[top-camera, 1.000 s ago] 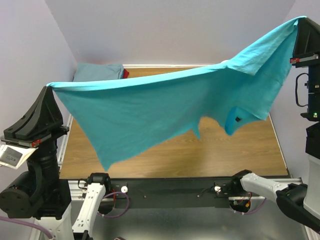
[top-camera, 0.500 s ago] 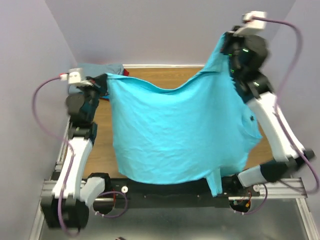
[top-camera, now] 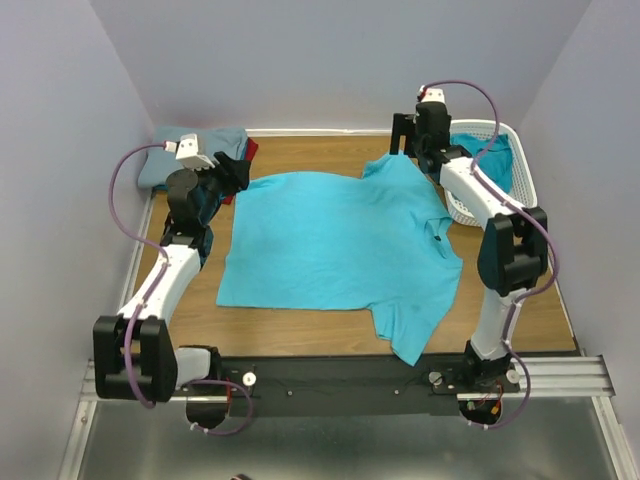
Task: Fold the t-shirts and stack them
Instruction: Flatten the tshirt out
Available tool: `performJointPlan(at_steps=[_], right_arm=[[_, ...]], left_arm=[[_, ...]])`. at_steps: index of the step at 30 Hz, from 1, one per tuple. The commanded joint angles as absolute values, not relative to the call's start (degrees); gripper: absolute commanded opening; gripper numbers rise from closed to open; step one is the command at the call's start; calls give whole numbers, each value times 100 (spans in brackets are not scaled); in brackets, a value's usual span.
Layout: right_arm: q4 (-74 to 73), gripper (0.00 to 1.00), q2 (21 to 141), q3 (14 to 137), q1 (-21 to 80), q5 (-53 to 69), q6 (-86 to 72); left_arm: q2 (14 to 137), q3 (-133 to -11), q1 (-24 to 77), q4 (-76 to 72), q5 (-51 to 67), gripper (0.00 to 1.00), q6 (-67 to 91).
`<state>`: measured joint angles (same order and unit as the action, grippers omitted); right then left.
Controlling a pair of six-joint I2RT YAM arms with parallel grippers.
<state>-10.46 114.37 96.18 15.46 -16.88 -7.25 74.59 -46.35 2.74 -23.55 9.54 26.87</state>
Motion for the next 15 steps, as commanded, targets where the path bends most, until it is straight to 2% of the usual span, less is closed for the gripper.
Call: performJointPlan(at_steps=[1, 15], right_arm=[[-800, 100, 10461, 9073, 1600, -820, -1115], [-817, 100, 9194, 6497, 1600, -35, -2329]], left_arm=[[6856, -4483, 483, -2568, 976, 66, 2523], [7593, -3797, 598, -2057, 949, 66, 2540]])
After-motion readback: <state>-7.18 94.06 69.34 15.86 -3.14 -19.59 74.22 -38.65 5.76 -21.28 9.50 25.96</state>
